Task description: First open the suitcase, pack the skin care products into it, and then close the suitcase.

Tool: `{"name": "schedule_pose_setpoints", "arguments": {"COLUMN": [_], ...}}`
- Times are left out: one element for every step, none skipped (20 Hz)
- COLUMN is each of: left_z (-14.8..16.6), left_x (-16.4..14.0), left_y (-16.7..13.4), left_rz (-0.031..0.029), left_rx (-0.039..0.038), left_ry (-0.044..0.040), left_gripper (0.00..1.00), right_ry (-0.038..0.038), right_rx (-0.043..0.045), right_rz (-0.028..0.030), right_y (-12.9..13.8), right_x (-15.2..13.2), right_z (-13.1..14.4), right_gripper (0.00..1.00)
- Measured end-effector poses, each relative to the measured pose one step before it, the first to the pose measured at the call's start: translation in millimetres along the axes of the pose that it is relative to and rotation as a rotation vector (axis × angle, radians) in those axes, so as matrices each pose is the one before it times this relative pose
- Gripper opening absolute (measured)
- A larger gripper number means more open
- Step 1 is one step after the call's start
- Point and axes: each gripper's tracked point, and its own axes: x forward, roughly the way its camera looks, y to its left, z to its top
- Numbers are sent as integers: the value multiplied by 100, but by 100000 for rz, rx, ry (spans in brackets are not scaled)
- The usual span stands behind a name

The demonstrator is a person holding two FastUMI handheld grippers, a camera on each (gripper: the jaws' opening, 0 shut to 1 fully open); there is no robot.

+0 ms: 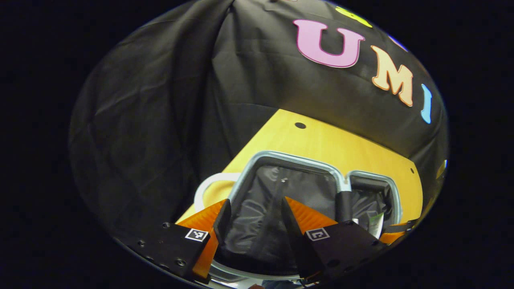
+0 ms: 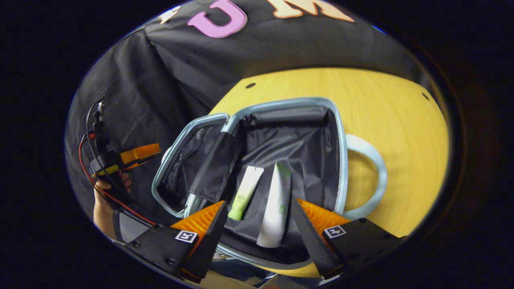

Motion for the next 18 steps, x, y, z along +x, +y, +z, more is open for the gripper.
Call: {"name": "schedule_pose_setpoints", "arguments": {"left_z": [144, 76, 121, 86, -293, 9, -221, -163, -498, -224, -243, -195, -255, -317, -392, -450, -677, -368], "left_x": [-168, 320, 476, 602, 717, 672, 771, 743, 717, 741, 668, 909, 1064, 736, 764, 646, 390, 190], "left_y": [1278, 1109, 860, 988, 1069, 838, 500, 369, 238, 114, 251, 363, -75, -156, 150, 238, 468, 342], "left_rz": [1296, 1214, 1357, 1031, 1091, 361, -397, -1210, -1751, -2334, -856, 642, -597, -1031, -843, -703, 1216, 881], "left_rx": [-787, -1150, -1237, -1172, -680, -245, -526, -467, -547, 178, 872, 1124, 419, -450, -396, -519, -188, -636], "left_ry": [31, 327, 414, 594, 1543, 860, 1943, 2530, 3166, 2804, 2140, 2233, 1525, 2367, 2870, 3349, 3232, 2504], "left_gripper": [73, 73, 73, 73, 73, 73, 73, 72, 73, 73, 73, 74, 74, 74, 72, 70, 64, 48], "right_ry": [-5883, -6205, -5768, -5643, -4965, -4930, -4615, -4055, -3818, -3498, -3143, -2469, -2189, -1358, -789, -921, -450, -433], "right_rx": [-968, 41, 467, 503, 461, 235, -296, -1136, -1631, -1785, -1596, -1545, -1353, -1351, -912, -412, -58, 102], "right_rz": [-86, -669, -1085, -2292, -2225, -1954, -2391, -2828, -2864, -3019, -2852, -2329, -2150, -2029, -1488, -1225, -482, -516], "right_y": [131, -178, -156, -665, -584, -599, -691, -953, -928, -1053, -945, -884, -818, -768, -555, -468, -245, -160], "right_x": [-572, -680, -577, -570, -199, -179, -310, -248, -377, -274, -463, -313, -195, -164, -104, -340, -216, -184], "right_z": [1248, 1613, 1427, 1711, 1597, 1729, 1635, 1592, 1488, 1447, 1235, 1070, 782, 680, 342, 414, 333, 293], "right_gripper": [98, 98, 98, 98, 98, 98, 98, 98, 98, 98, 98, 98, 98, 97, 98, 98, 98, 98]}}
